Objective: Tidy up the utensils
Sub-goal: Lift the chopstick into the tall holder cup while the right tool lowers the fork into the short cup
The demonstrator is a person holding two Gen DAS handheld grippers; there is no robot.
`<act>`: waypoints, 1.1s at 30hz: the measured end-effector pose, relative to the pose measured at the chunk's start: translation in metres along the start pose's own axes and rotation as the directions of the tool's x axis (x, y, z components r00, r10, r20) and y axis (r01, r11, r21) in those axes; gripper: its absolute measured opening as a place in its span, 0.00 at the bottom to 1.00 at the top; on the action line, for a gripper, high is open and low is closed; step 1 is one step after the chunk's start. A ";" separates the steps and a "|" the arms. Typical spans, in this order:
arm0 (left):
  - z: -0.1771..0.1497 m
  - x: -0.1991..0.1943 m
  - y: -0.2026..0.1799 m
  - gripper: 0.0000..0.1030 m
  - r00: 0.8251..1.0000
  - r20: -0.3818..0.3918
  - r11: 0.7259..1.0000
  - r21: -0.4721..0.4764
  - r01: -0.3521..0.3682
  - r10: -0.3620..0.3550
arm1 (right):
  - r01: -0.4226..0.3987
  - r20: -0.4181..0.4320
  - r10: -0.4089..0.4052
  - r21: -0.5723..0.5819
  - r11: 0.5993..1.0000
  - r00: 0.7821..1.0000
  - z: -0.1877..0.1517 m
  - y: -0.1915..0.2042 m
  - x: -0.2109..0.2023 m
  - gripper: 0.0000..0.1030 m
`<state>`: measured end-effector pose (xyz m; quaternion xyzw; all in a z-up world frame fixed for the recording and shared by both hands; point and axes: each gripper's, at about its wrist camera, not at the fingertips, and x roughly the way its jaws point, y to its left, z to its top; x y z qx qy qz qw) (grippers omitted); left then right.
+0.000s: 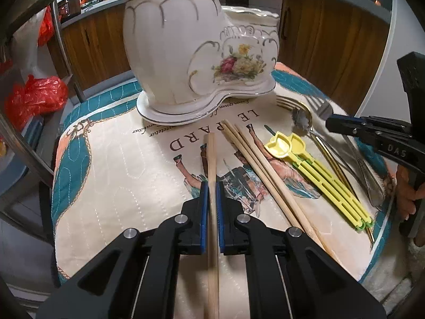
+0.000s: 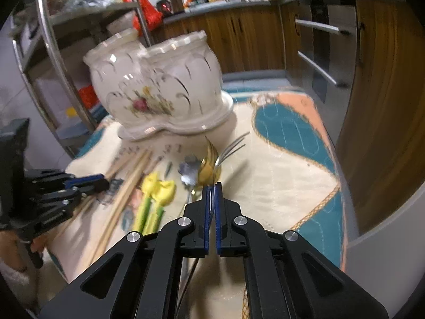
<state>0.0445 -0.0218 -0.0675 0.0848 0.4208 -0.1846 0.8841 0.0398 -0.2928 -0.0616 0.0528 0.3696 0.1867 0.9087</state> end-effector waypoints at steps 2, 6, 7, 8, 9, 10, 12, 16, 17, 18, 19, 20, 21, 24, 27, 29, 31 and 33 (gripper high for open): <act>-0.002 -0.003 0.004 0.06 1.000 0.021 1.000 -0.005 0.006 -0.006 | -0.010 0.042 0.011 -0.015 1.000 0.999 0.002 0.003 -0.011 0.04; -0.005 -0.021 0.010 0.06 0.994 0.102 0.999 -0.012 0.030 -0.028 | -0.011 0.161 0.022 -0.067 0.998 0.987 0.006 0.011 -0.036 0.04; -0.006 -0.026 0.011 0.06 0.992 0.122 0.999 -0.011 0.031 -0.030 | -0.012 0.200 0.029 -0.083 0.996 0.979 0.007 0.013 -0.044 0.04; -0.006 -0.033 0.013 0.06 0.988 0.154 1.000 -0.005 0.030 -0.029 | -0.008 0.225 0.030 -0.094 0.996 0.974 0.007 0.015 -0.049 0.04; -0.006 -0.040 0.015 0.06 0.982 0.185 1.000 -0.001 0.029 -0.029 | 0.004 0.261 0.025 -0.110 0.994 0.965 0.007 0.018 -0.055 0.04; -0.006 -0.045 0.017 0.06 0.978 0.207 1.000 0.002 0.030 -0.030 | 0.026 0.298 0.014 -0.131 0.991 0.955 0.007 0.023 -0.061 0.04; -0.007 -0.060 0.020 0.06 0.959 0.281 1.000 0.007 0.025 -0.026 | 0.069 0.364 -0.003 -0.168 0.983 0.931 0.006 0.032 -0.069 0.04; -0.002 -0.083 0.032 0.06 0.919 0.395 0.999 -0.035 0.024 -0.008 | 0.170 0.481 -0.057 -0.195 0.966 0.875 0.010 0.046 -0.079 0.03; 0.002 -0.088 0.037 0.06 0.908 0.420 0.998 -0.054 0.041 -0.015 | 0.196 0.513 -0.070 -0.197 0.961 0.856 0.015 0.052 -0.083 0.03; 0.007 -0.092 0.041 0.06 0.897 0.441 0.996 -0.064 0.055 -0.021 | 0.213 0.536 -0.078 -0.195 0.958 0.841 0.021 0.055 -0.085 0.03; 0.014 -0.097 0.043 0.06 0.886 0.463 0.995 -0.073 0.066 -0.025 | 0.220 0.557 -0.080 -0.189 0.957 0.827 0.029 0.056 -0.087 0.03; 0.023 -0.103 0.047 0.06 0.869 0.494 0.994 -0.079 0.081 -0.032 | 0.220 0.569 -0.079 -0.184 0.958 0.819 0.033 0.058 -0.089 0.03; 0.031 -0.110 0.050 0.06 0.852 0.522 0.992 -0.080 0.093 -0.038 | 0.216 0.584 -0.075 -0.175 0.961 0.809 0.042 0.058 -0.090 0.03; 0.063 -0.124 0.051 0.06 0.805 0.593 0.993 -0.070 0.090 -0.031 | 0.177 0.614 -0.053 -0.143 0.974 0.788 0.067 0.057 -0.090 0.03; 0.096 -0.132 0.051 0.06 0.761 0.648 0.991 -0.077 0.110 -0.034 | 0.141 0.643 -0.035 -0.114 0.983 0.765 0.093 0.056 -0.088 0.03; 0.113 -0.134 0.050 0.06 0.734 0.679 0.990 -0.082 0.111 -0.026 | 0.141 0.660 -0.038 -0.104 0.985 0.751 0.105 0.055 -0.086 0.03; 0.132 -0.131 0.048 0.06 0.706 0.708 0.993 -0.088 0.085 0.003 | 0.135 0.671 -0.042 -0.087 0.987 0.741 0.118 0.051 -0.080 0.03; 0.154 -0.123 0.046 0.06 0.683 0.730 0.994 -0.095 0.062 0.028 | 0.120 0.669 -0.045 -0.067 0.990 0.742 0.125 0.045 -0.073 0.03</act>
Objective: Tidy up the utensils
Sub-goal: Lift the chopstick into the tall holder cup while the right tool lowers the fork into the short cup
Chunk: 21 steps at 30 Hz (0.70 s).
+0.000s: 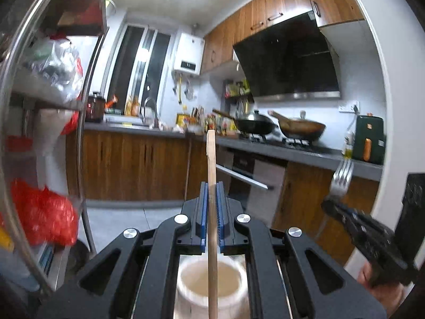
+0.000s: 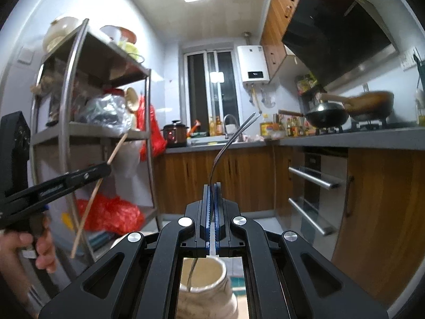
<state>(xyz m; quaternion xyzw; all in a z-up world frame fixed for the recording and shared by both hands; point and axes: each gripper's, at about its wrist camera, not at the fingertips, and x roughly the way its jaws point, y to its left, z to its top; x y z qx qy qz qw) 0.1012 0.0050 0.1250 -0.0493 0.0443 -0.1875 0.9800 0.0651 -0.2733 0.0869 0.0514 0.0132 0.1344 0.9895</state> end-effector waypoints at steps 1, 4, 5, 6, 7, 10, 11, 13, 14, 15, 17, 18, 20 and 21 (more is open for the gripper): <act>0.001 0.008 -0.002 0.06 1.000 0.006 1.000 0.005 -0.013 0.013 | -0.001 -0.006 0.001 0.015 1.000 1.000 -0.001 -0.004 0.005 0.03; 0.003 0.038 -0.005 0.06 0.998 0.019 0.999 0.005 -0.052 0.052 | 0.002 -0.022 -0.001 0.064 0.998 1.000 -0.009 -0.018 0.020 0.03; 0.003 0.047 -0.004 0.06 0.998 0.019 0.998 0.004 -0.058 0.058 | -0.001 -0.025 0.002 0.073 0.997 1.000 -0.013 -0.019 0.022 0.03; 0.001 0.054 -0.005 0.06 0.998 0.017 0.998 0.007 -0.065 0.064 | -0.003 -0.032 0.006 0.078 0.997 0.999 -0.017 -0.021 0.025 0.03; 0.000 0.060 -0.006 0.06 0.997 0.015 0.997 0.014 -0.076 0.075 | -0.004 -0.040 0.007 0.077 0.997 0.999 -0.020 -0.021 0.028 0.03; -0.013 0.070 -0.009 0.06 0.995 -0.006 0.994 0.050 -0.100 0.100 | -0.009 -0.087 0.014 0.061 0.998 0.996 -0.031 -0.019 0.038 0.03; -0.015 0.069 -0.008 0.06 0.995 -0.009 0.994 0.052 -0.097 0.098 | -0.012 -0.106 0.017 0.052 0.999 0.994 -0.035 -0.018 0.041 0.03; -0.024 0.060 -0.006 0.06 0.995 -0.015 0.994 0.052 -0.100 0.100 | -0.019 -0.133 0.025 0.042 0.999 0.991 -0.041 -0.017 0.046 0.03; -0.028 0.055 -0.005 0.06 0.995 -0.019 0.994 0.054 -0.100 0.101 | -0.024 -0.142 0.029 0.043 0.999 0.989 -0.042 -0.016 0.047 0.03; -0.032 0.051 -0.003 0.06 0.994 -0.024 0.993 0.056 -0.103 0.104 | -0.027 -0.153 0.033 0.042 0.999 0.988 -0.045 -0.015 0.049 0.03; -0.040 0.042 -0.003 0.06 0.993 -0.046 0.992 0.069 -0.107 0.110 | -0.035 -0.178 0.041 0.038 0.999 0.983 -0.049 -0.012 0.053 0.03; -0.044 0.037 -0.004 0.06 0.991 -0.059 0.990 0.081 -0.112 0.117 | -0.036 -0.188 0.042 0.033 0.999 0.981 -0.052 -0.011 0.055 0.03; -0.051 0.033 -0.006 0.06 0.988 -0.097 0.988 0.107 -0.113 0.123 | -0.034 -0.210 0.038 0.022 0.999 0.977 -0.056 -0.008 0.058 0.03; -0.054 0.033 -0.006 0.06 0.985 -0.115 0.986 0.117 -0.116 0.129 | -0.033 -0.217 0.036 0.019 0.999 0.975 -0.058 -0.007 0.059 0.03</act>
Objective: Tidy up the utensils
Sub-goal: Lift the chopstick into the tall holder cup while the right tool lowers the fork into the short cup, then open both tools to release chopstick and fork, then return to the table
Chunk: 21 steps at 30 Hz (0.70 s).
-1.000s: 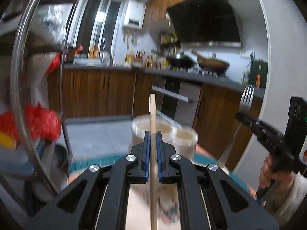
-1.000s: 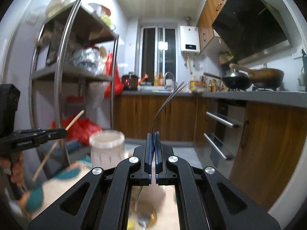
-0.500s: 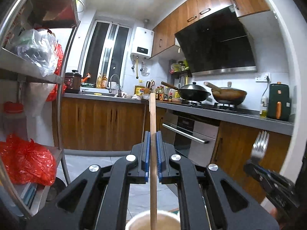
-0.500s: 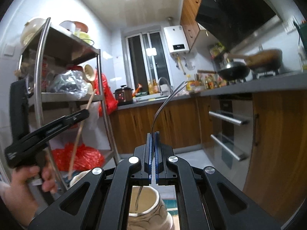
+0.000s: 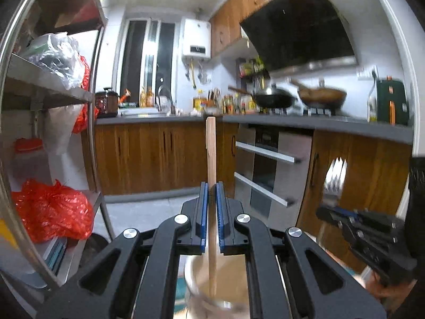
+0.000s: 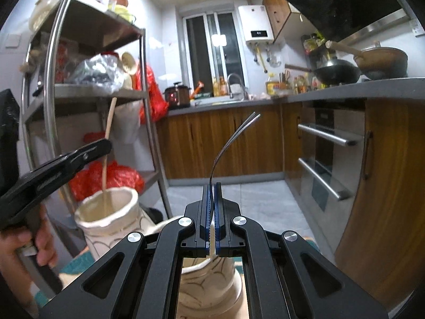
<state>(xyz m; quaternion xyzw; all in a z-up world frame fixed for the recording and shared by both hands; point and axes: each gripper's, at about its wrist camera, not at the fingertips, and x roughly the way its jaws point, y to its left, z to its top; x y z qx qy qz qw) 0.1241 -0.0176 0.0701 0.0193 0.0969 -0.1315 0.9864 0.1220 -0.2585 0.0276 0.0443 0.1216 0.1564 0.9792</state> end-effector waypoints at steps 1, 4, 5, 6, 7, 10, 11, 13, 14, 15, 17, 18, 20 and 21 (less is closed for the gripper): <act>-0.003 0.001 -0.001 0.06 1.000 -0.022 1.000 0.010 -0.003 0.003 | 0.003 -0.009 -0.003 -0.002 1.000 1.000 -0.002 0.001 0.002 0.03; -0.010 0.003 -0.002 0.06 0.997 -0.067 1.000 0.020 -0.023 0.024 | 0.017 -0.034 -0.017 0.001 1.000 0.999 -0.006 0.000 0.007 0.03; -0.011 0.004 -0.002 0.06 0.997 -0.075 1.000 0.015 -0.028 0.029 | 0.020 -0.040 -0.020 0.004 1.000 0.999 -0.007 0.000 0.008 0.03; -0.012 0.004 -0.001 0.06 0.996 -0.083 0.999 0.013 -0.030 0.031 | 0.022 -0.047 -0.022 0.009 1.000 0.999 -0.008 -0.001 0.009 0.03; -0.013 0.005 0.000 0.06 0.995 -0.090 0.999 0.012 -0.036 0.037 | 0.024 -0.051 -0.024 0.011 1.000 0.998 -0.008 -0.002 0.010 0.03; -0.017 0.005 0.003 0.10 0.993 -0.106 0.999 0.014 -0.044 0.045 | 0.024 -0.068 -0.023 0.015 1.000 0.997 -0.011 -0.003 0.012 0.04; -0.017 0.005 0.004 0.13 0.992 -0.114 0.999 0.013 -0.049 0.051 | 0.024 -0.072 -0.022 0.016 1.000 0.997 -0.011 -0.003 0.012 0.04; -0.017 0.003 0.007 0.31 0.992 -0.112 0.998 0.007 -0.062 0.062 | 0.021 -0.080 -0.020 0.016 1.000 0.997 -0.013 -0.003 0.014 0.04; -0.016 0.001 0.007 0.35 0.992 -0.108 0.998 0.006 -0.069 0.069 | 0.022 -0.078 -0.020 0.015 1.000 0.997 -0.013 -0.003 0.013 0.04; -0.015 -0.001 0.007 0.40 0.992 -0.104 0.997 0.006 -0.074 0.074 | 0.027 -0.075 -0.026 0.010 1.000 0.997 -0.013 -0.003 0.013 0.04; -0.013 -0.005 0.008 0.41 0.991 -0.102 0.996 0.010 -0.084 0.085 | 0.025 -0.069 -0.024 0.014 1.000 0.997 -0.013 -0.003 0.010 0.11; -0.012 -0.006 0.008 0.45 0.991 -0.103 0.996 0.012 -0.089 0.090 | 0.022 -0.068 -0.020 0.021 1.000 0.998 -0.013 -0.004 0.010 0.17; -0.011 -0.012 0.009 0.51 0.990 -0.099 0.995 0.008 -0.099 0.099 | 0.018 -0.066 -0.015 0.033 0.999 0.998 -0.013 -0.005 0.007 0.25; -0.011 -0.015 0.009 0.54 0.990 -0.096 0.995 0.005 -0.102 0.102 | 0.016 -0.064 -0.014 0.034 0.999 0.998 -0.013 -0.006 0.006 0.28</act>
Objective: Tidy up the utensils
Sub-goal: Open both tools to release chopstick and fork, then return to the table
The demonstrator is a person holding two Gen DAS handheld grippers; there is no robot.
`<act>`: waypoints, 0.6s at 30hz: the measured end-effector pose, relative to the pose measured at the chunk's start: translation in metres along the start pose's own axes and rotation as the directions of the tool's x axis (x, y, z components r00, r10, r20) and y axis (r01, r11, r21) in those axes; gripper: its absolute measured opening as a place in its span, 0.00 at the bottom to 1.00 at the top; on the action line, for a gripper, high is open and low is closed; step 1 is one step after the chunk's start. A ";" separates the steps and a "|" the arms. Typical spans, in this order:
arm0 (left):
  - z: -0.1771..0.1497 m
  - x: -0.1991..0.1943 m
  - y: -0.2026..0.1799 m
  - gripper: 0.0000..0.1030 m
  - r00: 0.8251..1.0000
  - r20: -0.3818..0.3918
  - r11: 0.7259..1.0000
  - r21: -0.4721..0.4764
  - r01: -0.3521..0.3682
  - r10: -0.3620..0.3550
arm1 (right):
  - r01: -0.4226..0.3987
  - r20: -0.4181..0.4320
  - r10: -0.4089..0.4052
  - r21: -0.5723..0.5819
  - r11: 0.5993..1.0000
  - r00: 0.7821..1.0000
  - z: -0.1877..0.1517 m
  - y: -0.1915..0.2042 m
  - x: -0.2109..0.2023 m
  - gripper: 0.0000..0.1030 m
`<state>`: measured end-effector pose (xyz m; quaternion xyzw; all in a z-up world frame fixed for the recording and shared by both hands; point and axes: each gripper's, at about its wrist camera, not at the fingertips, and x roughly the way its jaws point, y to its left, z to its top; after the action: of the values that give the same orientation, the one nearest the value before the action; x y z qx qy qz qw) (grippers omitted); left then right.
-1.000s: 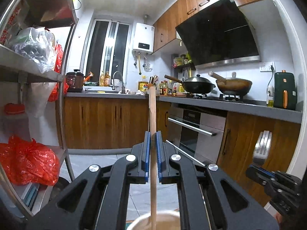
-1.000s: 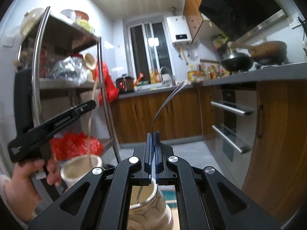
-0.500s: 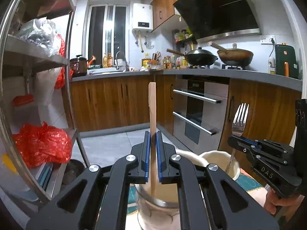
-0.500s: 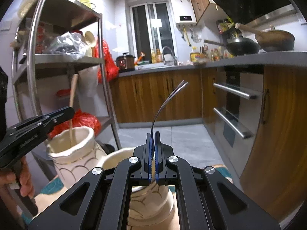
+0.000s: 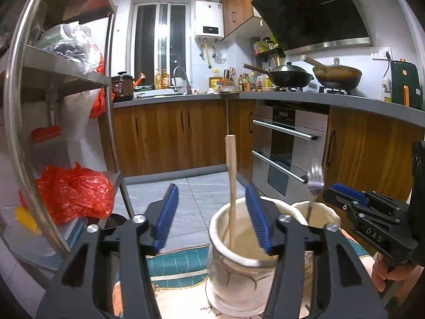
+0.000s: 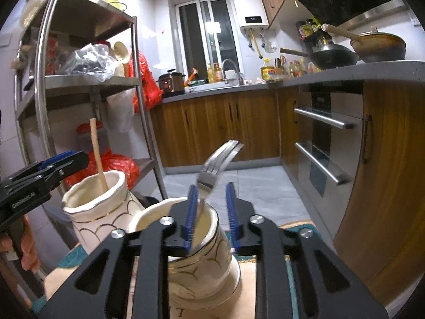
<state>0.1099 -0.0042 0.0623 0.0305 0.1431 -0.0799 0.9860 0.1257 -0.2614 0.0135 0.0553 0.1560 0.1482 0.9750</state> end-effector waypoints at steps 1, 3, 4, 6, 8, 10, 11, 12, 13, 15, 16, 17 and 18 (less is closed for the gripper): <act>-0.001 -0.004 0.001 0.56 1.000 0.000 1.000 -0.004 0.001 -0.001 | -0.001 0.003 0.001 -0.001 1.000 1.000 0.000 0.000 -0.002 0.30; -0.001 -0.012 0.001 0.63 1.000 0.004 1.000 -0.009 -0.001 0.001 | -0.008 0.011 0.009 -0.009 1.000 1.000 0.001 0.001 -0.009 0.42; -0.002 -0.015 0.001 0.71 1.000 0.007 1.000 -0.012 -0.004 0.004 | -0.015 0.014 0.015 -0.011 1.000 1.000 0.002 0.001 -0.013 0.47; -0.004 -0.026 0.002 0.81 1.000 0.018 1.000 -0.022 -0.009 0.009 | -0.029 0.027 0.030 -0.015 0.999 0.999 0.003 0.003 -0.022 0.65; -0.007 -0.035 0.001 0.91 1.000 0.025 0.999 -0.030 -0.010 0.011 | -0.042 0.040 0.043 -0.024 0.999 0.998 0.005 0.005 -0.033 0.74; -0.010 -0.044 -0.001 0.95 1.000 0.029 0.999 -0.037 -0.010 0.011 | -0.051 0.050 0.053 -0.035 0.998 0.997 0.005 0.007 -0.045 0.83; -0.012 -0.048 -0.002 0.95 1.000 0.024 0.999 -0.038 -0.002 0.003 | -0.054 0.052 0.056 -0.037 0.998 0.997 0.006 0.007 -0.049 0.87; -0.014 -0.051 -0.003 0.95 1.000 0.019 0.999 -0.039 0.001 -0.001 | -0.056 0.055 0.058 -0.038 0.998 0.997 0.005 0.008 -0.055 0.89; -0.016 -0.054 -0.005 0.95 1.000 0.012 0.999 -0.038 0.004 -0.004 | -0.057 0.058 0.059 -0.037 0.998 0.997 0.005 0.008 -0.061 0.91; -0.022 -0.061 -0.007 0.95 1.000 -0.005 0.999 -0.040 0.014 -0.014 | -0.053 0.061 0.055 -0.027 0.998 0.997 0.004 0.006 -0.070 0.93; -0.024 -0.064 -0.007 0.95 1.000 -0.009 0.999 -0.044 0.020 -0.020 | -0.050 0.059 0.051 -0.017 0.999 0.997 0.002 0.004 -0.074 0.93; -0.028 -0.068 -0.009 0.95 0.999 -0.017 0.998 -0.052 0.033 -0.034 | -0.047 0.056 0.048 -0.010 0.999 0.997 0.001 0.003 -0.077 0.94; -0.032 -0.071 -0.009 0.95 0.999 -0.026 0.997 -0.057 0.043 -0.044 | -0.045 0.053 0.045 -0.004 0.999 0.998 0.000 0.002 -0.079 0.94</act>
<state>0.0320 -0.0002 0.0522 0.0009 0.1594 -0.0968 0.9825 0.0529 -0.2837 0.0363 0.0614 0.1288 0.1688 0.9753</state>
